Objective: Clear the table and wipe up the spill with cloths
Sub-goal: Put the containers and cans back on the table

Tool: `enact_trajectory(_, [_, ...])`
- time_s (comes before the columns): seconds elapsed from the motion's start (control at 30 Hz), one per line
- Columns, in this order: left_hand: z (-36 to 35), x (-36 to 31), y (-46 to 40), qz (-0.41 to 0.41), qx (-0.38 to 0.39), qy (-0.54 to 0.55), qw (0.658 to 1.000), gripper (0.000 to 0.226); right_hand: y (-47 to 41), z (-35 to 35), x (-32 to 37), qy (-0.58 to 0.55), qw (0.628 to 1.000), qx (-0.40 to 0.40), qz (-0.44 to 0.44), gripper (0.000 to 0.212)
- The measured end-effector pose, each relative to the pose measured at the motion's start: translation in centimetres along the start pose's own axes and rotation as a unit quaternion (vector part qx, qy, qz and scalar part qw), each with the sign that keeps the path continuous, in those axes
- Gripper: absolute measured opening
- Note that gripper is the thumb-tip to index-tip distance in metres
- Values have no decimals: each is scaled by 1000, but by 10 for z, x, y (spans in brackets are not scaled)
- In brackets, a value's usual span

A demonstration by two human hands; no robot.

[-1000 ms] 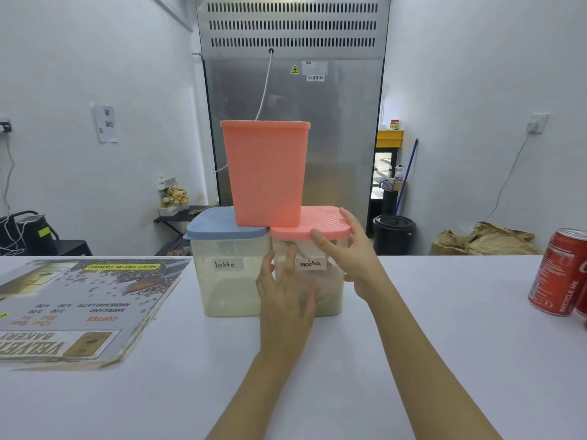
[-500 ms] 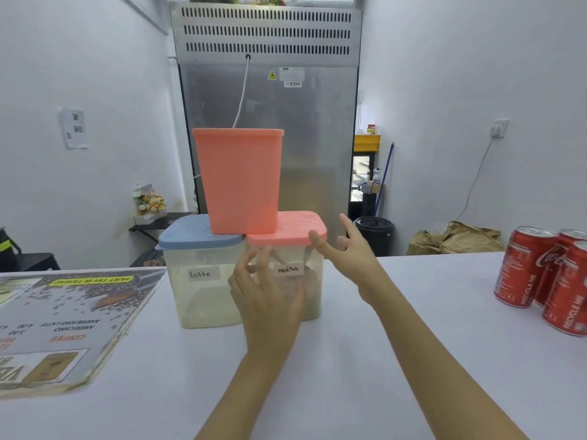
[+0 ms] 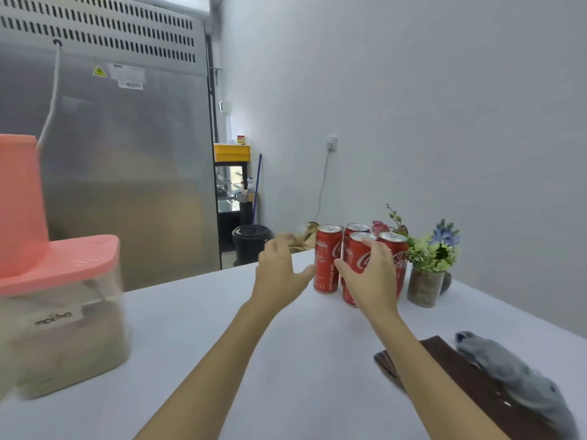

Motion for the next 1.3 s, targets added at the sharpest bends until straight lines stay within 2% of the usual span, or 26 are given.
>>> enact_trajectory(0.13, [-49,-16,-41,0,51,1,999,74,-35,-1,-20,106,991,73,23,80])
enact_trajectory(0.2, [-69,-19,-58,8,72,-34,997,72,-43,-11,-24,169,977,120,41,75])
enact_trajectory(0.27, [-89,-15,-69,23,94,-56,994,63,-45,-18,-25,198,970,127,61,66])
enact_trajectory(0.33, [-102,-11,-72,32,110,-54,992,54,-45,-17,-22,185,976,89,74,60])
enact_trajectory(0.4, [-104,-11,-73,14,88,-24,996,47,-45,-15,-20,148,984,49,84,56])
enact_trajectory(0.5, [-96,-13,-75,0,51,0,999,41,-40,-22,-18,89,991,63,81,52])
enact_trajectory(0.57, [-88,-16,-75,21,38,12,999,35,-35,-30,-16,56,991,96,72,53])
enact_trajectory(0.67, [-74,-17,-68,40,-15,54,998,30,-32,-29,-11,24,993,92,70,49])
enact_trajectory(0.8, [-42,3,-54,87,-81,76,990,43,-28,-16,-3,-30,994,95,38,46])
enact_trajectory(0.9, [-3,18,-45,117,-94,77,986,44,-19,-21,18,-52,991,124,28,49])
enact_trajectory(1.1, [84,48,-30,137,-77,-37,987,51,18,-60,76,-80,976,198,33,53])
enact_trajectory(1.3, [131,92,0,181,-54,-132,973,49,63,-113,113,-140,951,273,35,63])
Point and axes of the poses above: each hand's wrist, its own y-axis away from the middle knuckle, its own z-axis out of the back of the hand, x = y × z, the point moved 8 cm from there along -y, towards the middle knuckle, and after that the axes turned 2 degrees about -x, right-handed, at the moved point
